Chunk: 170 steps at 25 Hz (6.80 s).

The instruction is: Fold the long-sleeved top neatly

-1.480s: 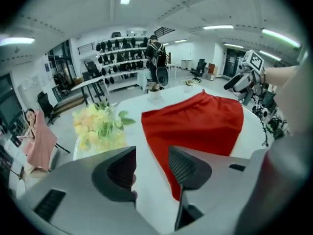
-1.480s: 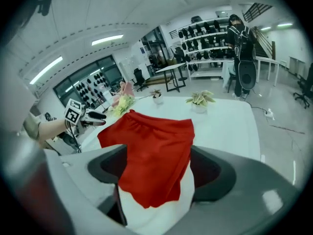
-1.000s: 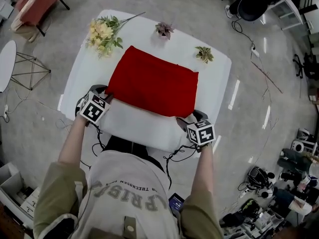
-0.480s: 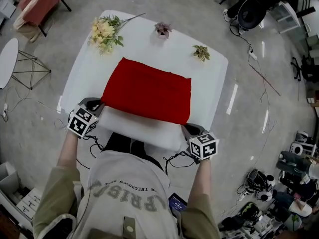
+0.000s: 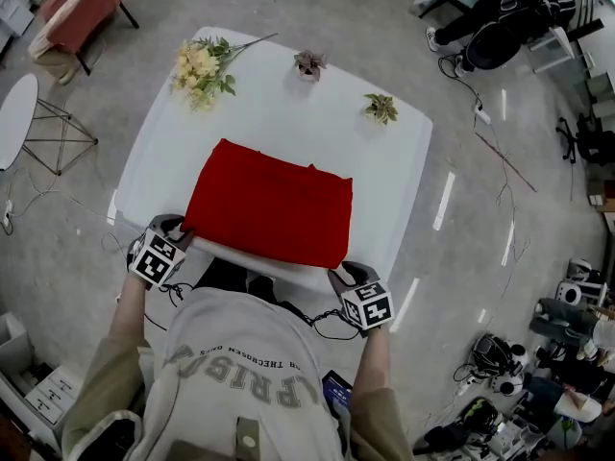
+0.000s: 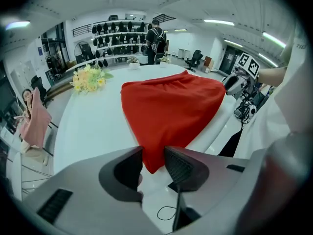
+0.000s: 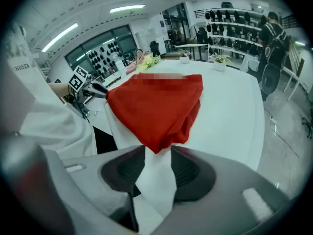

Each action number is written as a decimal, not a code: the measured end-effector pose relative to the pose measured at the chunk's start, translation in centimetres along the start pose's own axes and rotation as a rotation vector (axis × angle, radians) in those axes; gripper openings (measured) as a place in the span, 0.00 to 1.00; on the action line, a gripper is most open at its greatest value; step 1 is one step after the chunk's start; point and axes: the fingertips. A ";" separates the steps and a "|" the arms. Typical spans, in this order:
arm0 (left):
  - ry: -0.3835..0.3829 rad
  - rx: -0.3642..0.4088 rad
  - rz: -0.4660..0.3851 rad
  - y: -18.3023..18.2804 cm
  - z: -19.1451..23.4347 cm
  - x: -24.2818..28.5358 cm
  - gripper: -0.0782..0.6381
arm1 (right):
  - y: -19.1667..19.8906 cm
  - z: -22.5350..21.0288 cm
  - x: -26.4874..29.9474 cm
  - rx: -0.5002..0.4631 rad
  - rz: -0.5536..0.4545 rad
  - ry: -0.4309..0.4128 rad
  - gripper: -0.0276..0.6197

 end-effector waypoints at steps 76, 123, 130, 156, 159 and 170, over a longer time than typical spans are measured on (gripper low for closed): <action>0.220 0.312 0.047 -6.2 -4.6 0.9 0.46 | -8.2 2.9 3.1 -0.474 0.198 -0.169 0.60; -0.137 -0.177 -0.562 -11.5 -6.6 -8.4 0.52 | -14.0 2.3 -12.7 0.073 -0.955 0.306 0.60; -0.244 -0.197 -0.843 -17.7 -7.0 -13.8 0.34 | -17.2 4.3 -15.8 0.102 -1.095 0.371 0.42; -0.333 -0.120 -1.050 -22.2 -5.5 -18.5 0.13 | -21.3 5.0 -18.4 -0.116 -1.086 0.605 0.04; -0.335 -0.110 -1.043 -22.4 -5.5 -18.4 0.13 | -21.6 5.0 -18.6 -0.135 -1.090 0.609 0.04; -0.322 -0.093 -1.032 -23.7 -5.4 -17.5 0.13 | -22.5 4.5 -19.6 -0.179 -1.104 0.634 0.04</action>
Point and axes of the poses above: the fingertips, and each gripper's own axes: x forward along the fingers, z to its left, y out of its underside, and after that the axes turned 2 degrees about -x, right-handed
